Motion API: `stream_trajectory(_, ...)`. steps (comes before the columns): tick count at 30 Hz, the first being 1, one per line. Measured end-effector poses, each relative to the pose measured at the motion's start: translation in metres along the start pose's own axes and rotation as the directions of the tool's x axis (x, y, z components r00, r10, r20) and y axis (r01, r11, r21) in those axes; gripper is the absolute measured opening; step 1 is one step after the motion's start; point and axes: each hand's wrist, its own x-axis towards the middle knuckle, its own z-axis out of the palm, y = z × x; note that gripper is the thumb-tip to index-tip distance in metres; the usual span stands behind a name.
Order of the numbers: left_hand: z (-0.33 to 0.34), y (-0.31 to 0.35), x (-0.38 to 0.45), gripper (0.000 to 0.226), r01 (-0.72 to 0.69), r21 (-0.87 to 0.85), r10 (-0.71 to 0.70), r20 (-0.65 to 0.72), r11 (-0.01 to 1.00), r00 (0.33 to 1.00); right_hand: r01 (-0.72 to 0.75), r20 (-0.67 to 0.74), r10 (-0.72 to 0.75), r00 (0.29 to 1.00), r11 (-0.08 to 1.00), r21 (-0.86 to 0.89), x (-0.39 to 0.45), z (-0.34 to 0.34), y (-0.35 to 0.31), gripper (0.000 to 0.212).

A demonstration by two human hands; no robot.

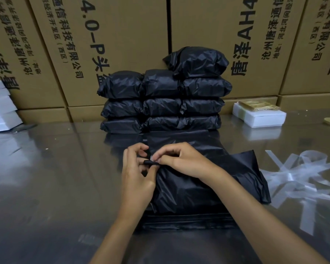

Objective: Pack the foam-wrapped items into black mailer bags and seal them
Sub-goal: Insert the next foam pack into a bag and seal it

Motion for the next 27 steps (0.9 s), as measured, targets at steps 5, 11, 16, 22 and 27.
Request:
stream_trajectory(5, 0.001, 0.0, -0.001, 0.065, -0.078, 0.071, 0.078, 0.005, 0.994, 0.997, -0.065, 0.017, 0.064, 0.998, 0.996, 0.069, 0.003, -0.003, -0.006, 0.01)
stream_trajectory(11, -0.001, 0.002, 0.001, 0.052, 0.069, -0.117, -0.064, 0.052, 0.991, 0.997, -0.095, -0.028, 0.096, 0.995, 0.995, 0.028, 0.008, -0.002, -0.012, 0.013)
stream_trajectory(16, -0.01, 0.0, 0.008, 0.024, 0.364, -0.399, -0.342, 0.128, 0.842, 0.931, -0.134, -0.06, 0.133, 0.989, 0.991, -0.004, 0.015, 0.002, -0.014, 0.014)
stream_trajectory(22, -0.013, 0.003, 0.01, 0.014, 0.487, -0.615, -0.467, 0.209, 0.62, 0.859, -0.2, -0.047, 0.201, 0.979, 0.98, 0.011, 0.02, -0.002, -0.018, 0.013)
stream_trajectory(27, -0.006, 0.0, 0.009, 0.01, 0.516, -0.612, -0.559, 0.142, 0.599, 0.817, -0.225, -0.148, 0.222, 0.964, 0.974, -0.001, 0.024, -0.003, -0.015, 0.015)
